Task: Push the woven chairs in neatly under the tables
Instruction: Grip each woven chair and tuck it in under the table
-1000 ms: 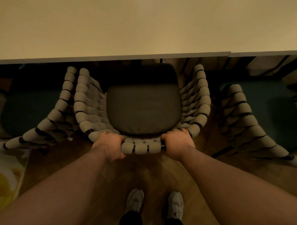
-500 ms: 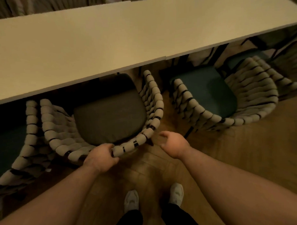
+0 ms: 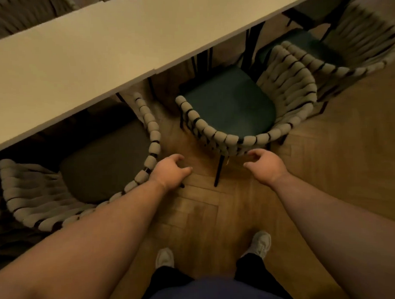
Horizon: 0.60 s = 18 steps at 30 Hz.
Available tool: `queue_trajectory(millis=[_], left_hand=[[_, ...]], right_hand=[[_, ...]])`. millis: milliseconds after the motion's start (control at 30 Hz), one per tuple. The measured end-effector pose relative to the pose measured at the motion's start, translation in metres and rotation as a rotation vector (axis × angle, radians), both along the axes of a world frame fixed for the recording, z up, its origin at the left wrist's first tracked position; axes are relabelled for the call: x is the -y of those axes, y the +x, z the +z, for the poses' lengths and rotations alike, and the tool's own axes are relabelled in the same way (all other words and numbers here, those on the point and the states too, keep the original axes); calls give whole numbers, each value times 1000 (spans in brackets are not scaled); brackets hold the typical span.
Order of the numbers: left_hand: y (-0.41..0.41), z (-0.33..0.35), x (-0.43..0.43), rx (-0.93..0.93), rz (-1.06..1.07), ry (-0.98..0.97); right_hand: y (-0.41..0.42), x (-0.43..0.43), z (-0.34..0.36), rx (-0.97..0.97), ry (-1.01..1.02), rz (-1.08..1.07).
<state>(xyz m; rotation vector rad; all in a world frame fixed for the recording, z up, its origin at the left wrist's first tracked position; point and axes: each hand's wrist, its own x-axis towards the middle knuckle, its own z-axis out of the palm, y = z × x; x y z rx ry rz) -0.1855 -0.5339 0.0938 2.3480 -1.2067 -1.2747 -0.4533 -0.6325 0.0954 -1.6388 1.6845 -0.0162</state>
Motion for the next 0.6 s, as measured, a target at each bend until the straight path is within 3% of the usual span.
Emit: queue_trajectory(millis=[333,467,600], left_hand=[[-156,-24,93,-199,435,16],[-172,-33,133,-136,447,20],[-166,-45,179,-128,680,5]], right_hand=[[-144,130,10,-21,31,-47],[-152,186,5,-82,29,3],[-151,246,-7,-131,6,18]])
